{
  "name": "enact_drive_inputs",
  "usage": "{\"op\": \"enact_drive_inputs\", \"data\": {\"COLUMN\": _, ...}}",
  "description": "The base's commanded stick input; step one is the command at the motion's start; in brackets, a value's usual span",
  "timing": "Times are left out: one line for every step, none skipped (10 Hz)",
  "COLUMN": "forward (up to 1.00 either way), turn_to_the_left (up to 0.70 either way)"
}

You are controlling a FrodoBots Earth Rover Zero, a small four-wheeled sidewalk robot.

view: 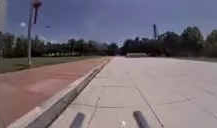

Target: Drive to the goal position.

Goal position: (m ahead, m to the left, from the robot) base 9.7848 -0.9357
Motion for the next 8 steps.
{"op": "enact_drive_inputs", "data": {"forward": 1.00, "turn_to_the_left": 0.00}}
{"op": "enact_drive_inputs", "data": {"forward": 1.00, "turn_to_the_left": 0.00}}
{"op": "enact_drive_inputs", "data": {"forward": 1.00, "turn_to_the_left": 0.00}}
{"op": "enact_drive_inputs", "data": {"forward": 1.00, "turn_to_the_left": 0.00}}
{"op": "enact_drive_inputs", "data": {"forward": 1.00, "turn_to_the_left": 0.00}}
{"op": "enact_drive_inputs", "data": {"forward": 1.00, "turn_to_the_left": -0.10}}
{"op": "enact_drive_inputs", "data": {"forward": 1.00, "turn_to_the_left": -0.25}}
{"op": "enact_drive_inputs", "data": {"forward": 1.00, "turn_to_the_left": -0.27}}
